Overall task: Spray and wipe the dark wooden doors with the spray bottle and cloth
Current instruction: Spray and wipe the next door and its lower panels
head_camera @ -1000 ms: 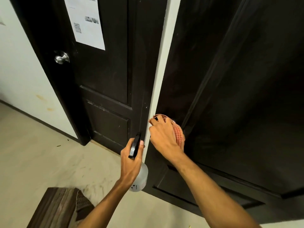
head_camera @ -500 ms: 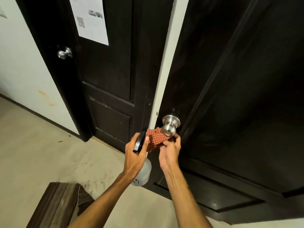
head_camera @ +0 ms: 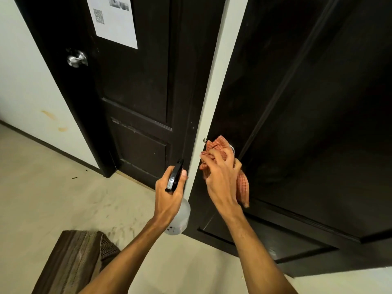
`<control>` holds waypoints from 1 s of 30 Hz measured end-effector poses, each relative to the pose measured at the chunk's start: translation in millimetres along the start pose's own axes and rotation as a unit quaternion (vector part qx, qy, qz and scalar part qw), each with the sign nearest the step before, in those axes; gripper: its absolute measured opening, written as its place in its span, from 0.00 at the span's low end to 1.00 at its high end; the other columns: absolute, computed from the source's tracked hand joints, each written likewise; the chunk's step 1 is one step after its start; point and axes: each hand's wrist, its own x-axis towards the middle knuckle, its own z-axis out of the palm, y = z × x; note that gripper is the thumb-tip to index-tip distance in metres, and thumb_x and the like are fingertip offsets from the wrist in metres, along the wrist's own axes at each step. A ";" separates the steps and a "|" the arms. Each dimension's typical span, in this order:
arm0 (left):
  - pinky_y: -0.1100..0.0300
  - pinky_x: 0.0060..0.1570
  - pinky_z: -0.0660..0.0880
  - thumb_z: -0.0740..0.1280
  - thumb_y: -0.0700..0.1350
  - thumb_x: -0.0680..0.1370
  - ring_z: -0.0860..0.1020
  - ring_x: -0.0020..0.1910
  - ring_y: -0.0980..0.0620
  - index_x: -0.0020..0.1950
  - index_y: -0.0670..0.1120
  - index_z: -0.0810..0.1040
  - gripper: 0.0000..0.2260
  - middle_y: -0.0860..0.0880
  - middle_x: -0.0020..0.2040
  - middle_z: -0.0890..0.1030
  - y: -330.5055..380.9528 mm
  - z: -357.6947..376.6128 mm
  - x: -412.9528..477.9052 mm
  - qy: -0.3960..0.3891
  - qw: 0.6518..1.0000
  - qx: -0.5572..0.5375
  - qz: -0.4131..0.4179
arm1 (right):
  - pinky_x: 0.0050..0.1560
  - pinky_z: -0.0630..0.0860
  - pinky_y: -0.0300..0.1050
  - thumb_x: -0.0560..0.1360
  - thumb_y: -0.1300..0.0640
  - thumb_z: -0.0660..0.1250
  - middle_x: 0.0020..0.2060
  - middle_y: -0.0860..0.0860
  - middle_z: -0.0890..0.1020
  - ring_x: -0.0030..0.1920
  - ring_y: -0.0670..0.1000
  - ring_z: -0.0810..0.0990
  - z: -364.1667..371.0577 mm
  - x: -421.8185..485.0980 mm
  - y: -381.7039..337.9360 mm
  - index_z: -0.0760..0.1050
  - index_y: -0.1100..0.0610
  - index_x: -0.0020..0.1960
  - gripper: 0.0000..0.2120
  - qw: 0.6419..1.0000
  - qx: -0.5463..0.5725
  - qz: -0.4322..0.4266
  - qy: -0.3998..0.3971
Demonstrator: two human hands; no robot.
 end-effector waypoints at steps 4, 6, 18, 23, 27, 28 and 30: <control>0.69 0.41 0.79 0.65 0.53 0.80 0.83 0.43 0.60 0.57 0.49 0.78 0.11 0.52 0.43 0.83 6.3 4.5 0.3 -0.005 1.000 -0.007 0.005 | 0.67 0.71 0.40 0.82 0.64 0.63 0.69 0.46 0.73 0.69 0.47 0.71 -1.7 2.7 3.0 0.74 0.51 0.72 0.20 0.884 0.365 0.264 0.122; 0.71 0.44 0.79 0.65 0.53 0.79 0.83 0.46 0.63 0.58 0.48 0.78 0.12 0.54 0.44 0.83 8.4 5.0 1.0 -0.004 1.000 -0.003 0.003 | 0.64 0.76 0.41 0.84 0.62 0.61 0.66 0.49 0.75 0.67 0.47 0.75 5.8 -0.8 -5.0 0.73 0.51 0.70 0.17 0.815 0.439 0.344 0.157; 0.63 0.42 0.81 0.65 0.56 0.80 0.83 0.45 0.57 0.55 0.59 0.77 0.06 0.52 0.46 0.84 10.5 4.3 -2.5 -0.006 1.000 0.013 0.009 | 0.58 0.82 0.48 0.79 0.66 0.68 0.58 0.48 0.83 0.60 0.48 0.82 -5.5 7.4 2.3 0.82 0.53 0.59 0.13 0.714 0.493 0.442 0.228; 0.58 0.46 0.83 0.65 0.56 0.79 0.84 0.46 0.55 0.54 0.60 0.77 0.05 0.53 0.46 0.84 13.2 6.0 -4.2 0.009 1.000 0.008 0.004 | 0.60 0.80 0.40 0.75 0.68 0.72 0.56 0.46 0.79 0.59 0.44 0.80 -29.3 38.2 -2.6 0.83 0.56 0.58 0.14 0.805 0.410 0.334 0.271; 0.52 0.43 0.83 0.65 0.55 0.81 0.83 0.43 0.52 0.54 0.60 0.77 0.04 0.51 0.44 0.84 12.1 1.5 -1.6 0.015 1.000 0.013 0.019 | 0.62 0.77 0.52 0.73 0.66 0.73 0.60 0.51 0.78 0.64 0.53 0.73 -12.8 36.0 -16.7 0.83 0.56 0.61 0.17 0.973 0.140 0.141 0.116; 0.52 0.43 0.83 0.65 0.56 0.81 0.83 0.43 0.52 0.54 0.60 0.77 0.04 0.52 0.44 0.84 11.4 0.8 -0.1 0.017 0.999 0.017 0.020 | 0.63 0.74 0.53 0.72 0.65 0.74 0.63 0.51 0.77 0.65 0.54 0.71 -8.0 34.4 -17.2 0.82 0.56 0.62 0.18 0.990 0.082 0.096 0.063; 0.52 0.44 0.83 0.65 0.57 0.81 0.84 0.42 0.54 0.55 0.60 0.77 0.05 0.53 0.44 0.84 10.3 -1.4 2.6 0.023 0.999 0.023 0.014 | 0.68 0.70 0.54 0.71 0.62 0.75 0.65 0.53 0.76 0.67 0.56 0.68 -0.4 36.9 -20.7 0.80 0.57 0.63 0.20 0.998 0.013 0.050 -0.025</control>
